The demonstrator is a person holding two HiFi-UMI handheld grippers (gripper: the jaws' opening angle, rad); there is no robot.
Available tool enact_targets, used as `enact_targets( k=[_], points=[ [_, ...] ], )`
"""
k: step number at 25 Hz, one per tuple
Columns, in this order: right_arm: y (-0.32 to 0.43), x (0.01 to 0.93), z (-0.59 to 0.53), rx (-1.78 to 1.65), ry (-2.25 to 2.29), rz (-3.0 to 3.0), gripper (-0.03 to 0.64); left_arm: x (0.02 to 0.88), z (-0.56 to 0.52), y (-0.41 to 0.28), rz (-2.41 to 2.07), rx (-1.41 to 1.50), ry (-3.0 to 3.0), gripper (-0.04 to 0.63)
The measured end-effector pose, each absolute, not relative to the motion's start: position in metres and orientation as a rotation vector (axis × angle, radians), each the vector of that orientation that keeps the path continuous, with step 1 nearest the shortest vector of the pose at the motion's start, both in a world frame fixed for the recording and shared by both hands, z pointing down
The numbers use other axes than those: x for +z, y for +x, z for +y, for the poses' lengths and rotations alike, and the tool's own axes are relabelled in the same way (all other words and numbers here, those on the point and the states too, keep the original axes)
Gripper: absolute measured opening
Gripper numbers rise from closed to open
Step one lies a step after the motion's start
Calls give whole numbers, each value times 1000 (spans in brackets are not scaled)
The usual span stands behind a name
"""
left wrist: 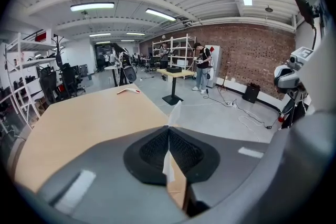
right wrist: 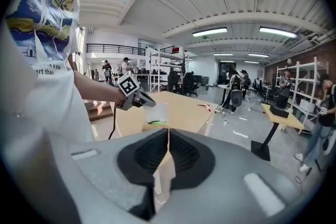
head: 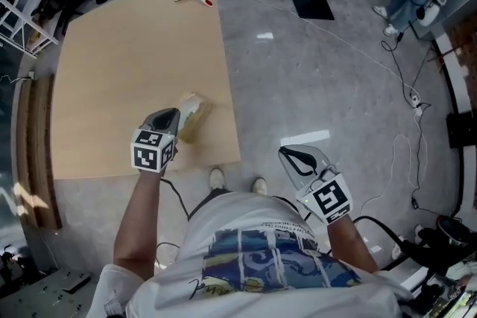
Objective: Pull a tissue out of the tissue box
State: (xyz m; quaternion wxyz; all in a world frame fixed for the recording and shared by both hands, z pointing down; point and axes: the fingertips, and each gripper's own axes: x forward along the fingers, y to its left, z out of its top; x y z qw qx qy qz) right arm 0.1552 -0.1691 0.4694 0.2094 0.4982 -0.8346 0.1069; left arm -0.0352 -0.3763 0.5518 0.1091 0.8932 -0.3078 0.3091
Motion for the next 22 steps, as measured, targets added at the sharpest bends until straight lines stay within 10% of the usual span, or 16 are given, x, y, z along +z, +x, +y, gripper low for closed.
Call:
enact_targets(
  k=[22],
  points=[
    [165,478,-110,192,1184,-2430,6,430,-230,-9,-999,678,2803,6]
  ],
)
